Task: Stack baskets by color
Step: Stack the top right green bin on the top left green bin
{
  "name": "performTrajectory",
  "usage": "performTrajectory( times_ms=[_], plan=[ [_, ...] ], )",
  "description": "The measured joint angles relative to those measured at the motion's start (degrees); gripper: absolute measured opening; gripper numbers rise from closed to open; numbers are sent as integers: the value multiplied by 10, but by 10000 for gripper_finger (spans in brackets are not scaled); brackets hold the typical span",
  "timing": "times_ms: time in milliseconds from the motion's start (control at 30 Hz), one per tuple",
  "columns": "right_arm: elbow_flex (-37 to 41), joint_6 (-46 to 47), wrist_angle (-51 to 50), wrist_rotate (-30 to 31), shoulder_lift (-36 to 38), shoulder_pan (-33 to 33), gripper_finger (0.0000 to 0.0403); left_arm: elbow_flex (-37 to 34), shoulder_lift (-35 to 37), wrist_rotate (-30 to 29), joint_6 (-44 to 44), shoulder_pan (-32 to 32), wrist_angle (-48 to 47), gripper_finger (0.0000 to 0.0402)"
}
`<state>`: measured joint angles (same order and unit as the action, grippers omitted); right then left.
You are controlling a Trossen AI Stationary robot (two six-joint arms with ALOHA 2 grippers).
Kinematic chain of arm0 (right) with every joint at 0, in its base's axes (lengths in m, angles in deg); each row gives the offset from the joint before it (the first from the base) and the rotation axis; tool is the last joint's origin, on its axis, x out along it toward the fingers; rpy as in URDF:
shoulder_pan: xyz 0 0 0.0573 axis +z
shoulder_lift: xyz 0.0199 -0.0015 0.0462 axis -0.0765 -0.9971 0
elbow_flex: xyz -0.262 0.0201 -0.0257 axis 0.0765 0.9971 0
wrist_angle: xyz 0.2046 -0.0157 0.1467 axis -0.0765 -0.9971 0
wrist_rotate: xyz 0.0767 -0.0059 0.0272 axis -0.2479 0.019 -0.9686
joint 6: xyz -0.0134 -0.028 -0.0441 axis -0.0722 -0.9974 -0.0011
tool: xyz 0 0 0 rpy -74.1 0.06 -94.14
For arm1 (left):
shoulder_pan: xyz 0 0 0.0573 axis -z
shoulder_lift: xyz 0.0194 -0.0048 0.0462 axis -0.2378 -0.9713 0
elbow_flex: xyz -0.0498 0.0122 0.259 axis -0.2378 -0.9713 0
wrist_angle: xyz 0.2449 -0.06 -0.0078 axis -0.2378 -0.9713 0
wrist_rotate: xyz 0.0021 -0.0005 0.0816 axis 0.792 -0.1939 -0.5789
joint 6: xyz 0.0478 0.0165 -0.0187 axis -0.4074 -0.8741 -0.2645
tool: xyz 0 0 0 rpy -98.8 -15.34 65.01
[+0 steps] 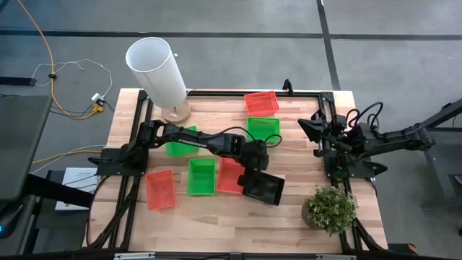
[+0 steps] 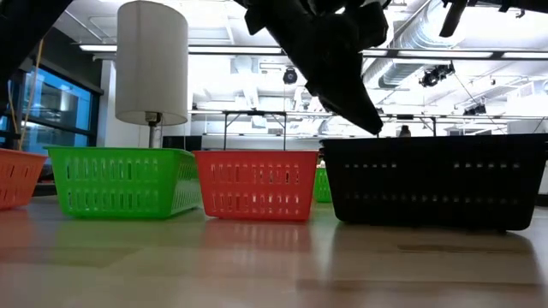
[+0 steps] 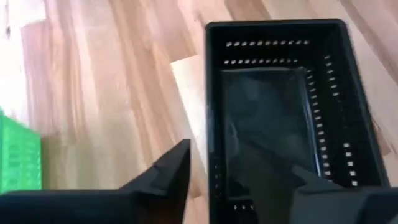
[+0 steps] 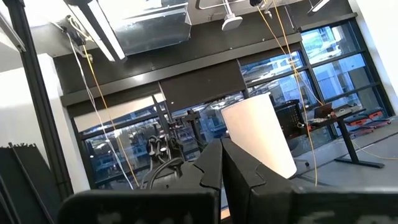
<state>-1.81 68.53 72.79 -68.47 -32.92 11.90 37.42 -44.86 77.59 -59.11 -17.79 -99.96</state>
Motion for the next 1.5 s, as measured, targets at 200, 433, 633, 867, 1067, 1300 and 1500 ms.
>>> performTrajectory(
  times_ms=[200, 433, 633, 867, 1067, 1300, 1500],
  plan=[
    [0, -3, 0, 0, 0, 0, 0, 77, 0, -14, 3, -20, -90, 215],
    [0, -33, 0, -12, 0, 0, 0, 186, 27, -12, 58, -45, -206, 237],
    [0, -33, -4, -49, 0, 0, 0, 155, 132, -23, 110, -44, -194, 225],
    [0, -28, -9, -52, 0, 0, 0, -16, 283, -58, 157, -17, -13, 210],
    [0, -28, -13, -52, 0, 0, 0, -207, 422, -147, 205, 21, 105, 206],
    [0, 5, -16, -52, 0, 0, 0, -408, 575, -247, 269, 72, 241, 206],
    [0, 30, -17, -52, 0, 0, 0, -548, 691, -301, 309, 105, 340, 205]
  ],
)
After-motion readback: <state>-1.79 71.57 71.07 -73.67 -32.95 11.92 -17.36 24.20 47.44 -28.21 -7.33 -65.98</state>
